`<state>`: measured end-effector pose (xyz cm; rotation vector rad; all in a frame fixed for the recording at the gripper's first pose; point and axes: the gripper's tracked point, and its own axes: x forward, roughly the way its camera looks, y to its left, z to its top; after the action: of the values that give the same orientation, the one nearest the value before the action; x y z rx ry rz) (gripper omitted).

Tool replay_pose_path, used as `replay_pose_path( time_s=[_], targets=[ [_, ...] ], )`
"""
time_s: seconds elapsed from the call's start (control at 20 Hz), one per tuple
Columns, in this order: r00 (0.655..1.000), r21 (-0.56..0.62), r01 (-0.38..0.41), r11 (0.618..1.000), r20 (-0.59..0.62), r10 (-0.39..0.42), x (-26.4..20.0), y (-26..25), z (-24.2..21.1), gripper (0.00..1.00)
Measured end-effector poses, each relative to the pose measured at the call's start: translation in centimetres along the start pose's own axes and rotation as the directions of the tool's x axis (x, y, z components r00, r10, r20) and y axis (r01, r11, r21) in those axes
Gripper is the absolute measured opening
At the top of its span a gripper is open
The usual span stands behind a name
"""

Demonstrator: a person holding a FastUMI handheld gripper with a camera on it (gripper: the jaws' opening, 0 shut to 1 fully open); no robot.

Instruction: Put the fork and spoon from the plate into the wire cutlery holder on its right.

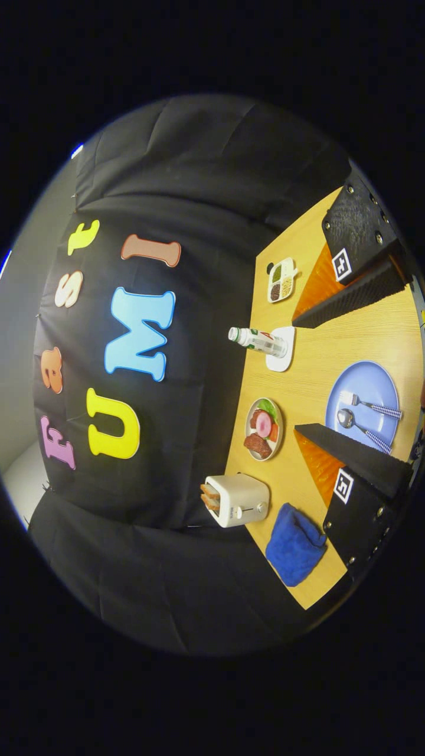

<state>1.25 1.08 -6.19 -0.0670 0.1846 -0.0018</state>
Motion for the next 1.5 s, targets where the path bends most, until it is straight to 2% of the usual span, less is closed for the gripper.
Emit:
replay_pose_path(
  time_s=[0.35,0.5,0.6,0.95,1.0,1.25,1.4,1.5],
  targets=[
    [0.980,0.050,-0.028,0.998,-0.197,0.037,1.9,1.1,-5.0,0.99],
    [0.945,0.036,-0.073,0.997,-0.318,0.081,2.5,2.1,-8.3,0.97],
    [0.924,0.054,-0.085,0.995,-0.369,0.099,2.8,2.3,-9.7,0.91],
    [0.859,0.035,-0.098,0.995,-0.501,0.102,3.8,3.3,-14.6,0.91],
    [0.846,0.039,-0.108,0.993,-0.522,0.112,3.9,3.6,-15.4,0.78],
    [0.778,0.068,-0.126,0.990,-0.613,0.141,4.4,4.9,-18.9,0.76],
    [0.735,0.079,-0.129,0.988,-0.661,0.149,4.5,5.2,-19.9,0.49],
    [0.717,0.084,-0.139,0.987,-0.678,0.159,4.6,5.5,-20.3,0.49]
  ],
)
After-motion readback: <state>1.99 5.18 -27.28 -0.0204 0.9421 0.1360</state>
